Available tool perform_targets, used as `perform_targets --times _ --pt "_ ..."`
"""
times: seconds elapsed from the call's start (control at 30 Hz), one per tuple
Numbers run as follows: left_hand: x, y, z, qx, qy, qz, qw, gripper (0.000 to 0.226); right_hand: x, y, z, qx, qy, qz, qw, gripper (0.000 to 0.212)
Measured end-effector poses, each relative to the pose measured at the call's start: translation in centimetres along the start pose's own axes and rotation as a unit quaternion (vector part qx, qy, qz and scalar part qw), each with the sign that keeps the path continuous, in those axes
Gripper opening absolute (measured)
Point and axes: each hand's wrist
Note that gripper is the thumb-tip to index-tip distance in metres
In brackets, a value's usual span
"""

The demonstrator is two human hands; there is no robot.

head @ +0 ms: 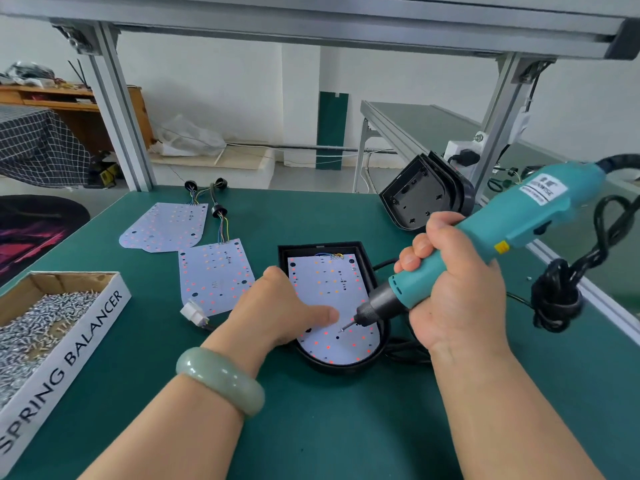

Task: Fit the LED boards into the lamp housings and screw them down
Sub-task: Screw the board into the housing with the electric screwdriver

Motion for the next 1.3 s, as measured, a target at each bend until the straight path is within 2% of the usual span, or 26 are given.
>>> perform_targets --times 0.1,0.47,0.83,0.97,1.13,1.3 --pt "0.1 0.1 -0.1 -0.003 0.007 -0.002 1.0 0.071 -0.1 0.1 0.0 -0.013 -0.012 0.025 1.0 0.01" --pt "0.0 0.4 0.4 0.003 0.027 -0.021 0.999 0.071 0.4 0.3 0.6 -0.038 -0.049 0.061 0.996 0.015" --pt "0.0 0.5 0.5 0.006 0.022 -0.019 1.0 0.07 0.7 0.4 0.9 -0.069 -0.081 0.088 0.99 0.008" --pt "0.1 0.6 0.5 0.006 0.028 -0.018 0.999 0.069 1.1 0.8 1.0 -0.08 -0.118 0.095 0.985 0.008" --pt "0.3 1.0 0.4 0.011 0.032 -0.018 0.999 0.07 2.3 1.1 1.3 -0.087 -0.181 0.116 0.973 0.026" --pt "0.2 1.3 0.5 0.014 0.022 -0.012 1.0 0.068 2.9 1.6 2.2 -0.122 -0.206 0.174 0.955 0.023"
Point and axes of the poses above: each hand's wrist, its own z-axis away from the middle knuckle, its own x-axis out of the palm, y = z × x, and after that the axes turned 12 degrees about y, right-handed
